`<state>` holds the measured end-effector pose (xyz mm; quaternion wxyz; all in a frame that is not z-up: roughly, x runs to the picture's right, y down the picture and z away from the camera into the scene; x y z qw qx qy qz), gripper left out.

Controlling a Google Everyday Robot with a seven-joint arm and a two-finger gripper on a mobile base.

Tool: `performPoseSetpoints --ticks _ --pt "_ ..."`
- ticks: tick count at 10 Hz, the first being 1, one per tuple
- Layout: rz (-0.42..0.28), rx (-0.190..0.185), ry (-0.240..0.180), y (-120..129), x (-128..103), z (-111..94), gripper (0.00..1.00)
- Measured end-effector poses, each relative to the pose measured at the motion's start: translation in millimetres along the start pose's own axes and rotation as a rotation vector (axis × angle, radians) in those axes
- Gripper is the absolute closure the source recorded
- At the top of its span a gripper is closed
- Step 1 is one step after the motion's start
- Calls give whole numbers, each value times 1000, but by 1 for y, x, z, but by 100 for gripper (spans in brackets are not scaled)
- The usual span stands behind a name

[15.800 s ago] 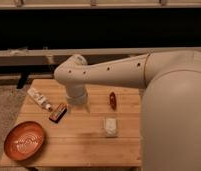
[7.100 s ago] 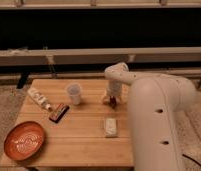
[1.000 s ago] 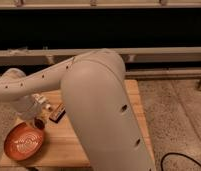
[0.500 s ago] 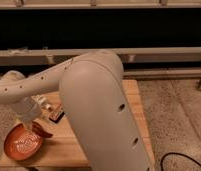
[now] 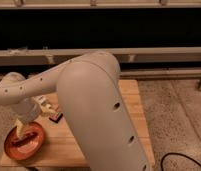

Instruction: Place the pepper in the ceramic bowl

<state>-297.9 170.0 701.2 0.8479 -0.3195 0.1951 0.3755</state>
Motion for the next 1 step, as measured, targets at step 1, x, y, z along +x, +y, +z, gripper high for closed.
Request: performPoseSetpoints --ticks 1 --pt "5 1 0 -4 0 -1 0"
